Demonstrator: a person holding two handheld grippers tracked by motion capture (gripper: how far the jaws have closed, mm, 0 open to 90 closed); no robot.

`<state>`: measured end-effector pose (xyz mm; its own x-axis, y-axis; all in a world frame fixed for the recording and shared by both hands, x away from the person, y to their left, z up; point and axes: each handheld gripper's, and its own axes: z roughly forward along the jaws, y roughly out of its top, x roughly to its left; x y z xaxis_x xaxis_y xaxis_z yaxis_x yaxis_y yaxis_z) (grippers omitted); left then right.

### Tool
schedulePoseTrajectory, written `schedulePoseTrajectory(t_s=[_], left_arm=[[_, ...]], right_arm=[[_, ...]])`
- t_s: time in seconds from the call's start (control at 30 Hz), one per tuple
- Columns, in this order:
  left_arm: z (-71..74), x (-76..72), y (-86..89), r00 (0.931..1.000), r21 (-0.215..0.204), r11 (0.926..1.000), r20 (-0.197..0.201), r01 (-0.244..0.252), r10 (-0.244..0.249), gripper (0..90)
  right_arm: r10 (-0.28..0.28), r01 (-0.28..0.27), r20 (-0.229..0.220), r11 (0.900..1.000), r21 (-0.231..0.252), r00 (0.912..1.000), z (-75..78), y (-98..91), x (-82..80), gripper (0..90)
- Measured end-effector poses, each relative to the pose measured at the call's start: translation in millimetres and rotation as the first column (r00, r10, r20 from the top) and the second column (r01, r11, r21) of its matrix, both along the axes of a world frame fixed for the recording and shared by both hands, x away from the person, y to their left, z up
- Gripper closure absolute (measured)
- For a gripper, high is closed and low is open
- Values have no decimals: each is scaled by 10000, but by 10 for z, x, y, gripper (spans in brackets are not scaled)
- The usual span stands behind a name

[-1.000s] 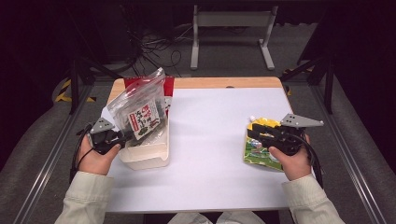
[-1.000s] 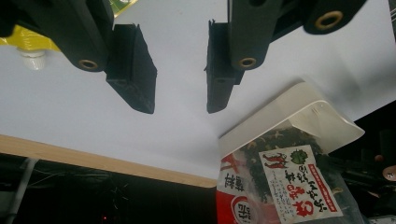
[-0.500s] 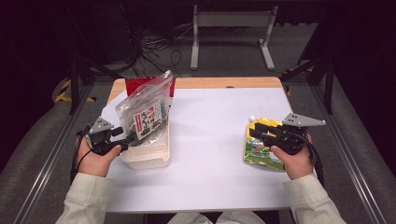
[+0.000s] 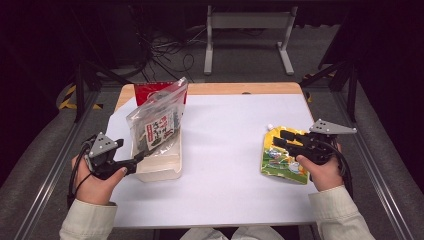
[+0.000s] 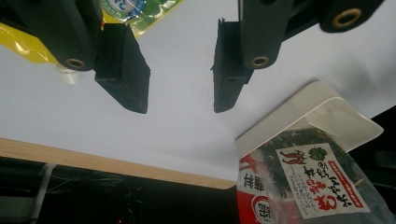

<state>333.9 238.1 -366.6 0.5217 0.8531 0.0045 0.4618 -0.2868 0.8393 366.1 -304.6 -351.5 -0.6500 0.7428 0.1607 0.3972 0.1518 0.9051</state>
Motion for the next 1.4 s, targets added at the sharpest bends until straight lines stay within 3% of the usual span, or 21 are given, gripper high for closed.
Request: schedulePoseTrajectory(t_s=[0.13, 0.17, 0.37, 0.43, 0.53, 0.67, 0.77, 0.8, 0.83, 1.0, 1.17, 1.27, 1.4], left_arm=[[14, -114, -63, 9996, 350, 9990, -43, 282, -281, 207], [21, -196, -111, 9979, 455, 9969, -72, 641, -639, 213], [36, -340, -240, 9895, 320, 9890, -25, 1446, -1446, 229], [23, -364, -295, 9814, 57, 9815, 138, 1914, -1914, 235], [-13, -354, -359, 9648, -339, 9643, 164, 2628, -2624, 251], [-51, -347, -476, 9318, -1041, 9264, 102, 3617, -3627, 262], [-78, -331, -580, 9073, -1167, 9003, 228, 4194, -4198, 263], [-96, -314, -622, 8945, -1232, 8863, 354, 4464, -4456, 264], [-110, -297, -654, 8869, -1245, 8784, 387, 4614, -4603, 268], [-201, -229, -819, 8702, -1401, 8597, 349, 4911, -4914, 276], [-274, -196, -964, 8583, -1326, 8496, 187, 5105, -5129, 276], [-313, -178, -1025, 8526, -1193, 8460, 93, 5197, -5225, 277], [-360, -158, -1063, 8527, -1139, 8471, 9, 5191, -5224, 276]], right_arm=[[-84, 83, -76, 9999, -98, 9999, 3, -32, 12, 545], [-116, 115, -93, 9999, -123, 9999, 2, -44, 18, 544], [-258, 251, -256, 9993, -286, 9993, -17, -74, 55, 528], [-311, 298, -298, 9987, -418, 9991, -26, -81, 68, 507], [-382, 363, -333, 9978, -561, 9987, -38, -102, 86, 473], [-517, 478, -555, 9964, -701, 9971, -69, -169, 114, 448], [-806, 743, -613, 9922, -998, 9949, -96, -222, 126, 452], [-851, 777, -658, 9911, -1084, 9942, -105, -237, 127, 458], [-945, 855, -750, 9896, -1157, 9927, -115, -257, 128, 459], [-1316, 1173, -1131, 9852, -1249, 9848, -166, -357, 142, 455], [-1857, 1581, -1607, 9727, -1700, 9694, -249, -446, 168, 413], [-2308, 1981, -2042, 9656, -1683, 9513, -296, -493, 188, 386], [-2769, 2404, -2164, 9538, -1805, 9362, -346, -542, 222, 332]])
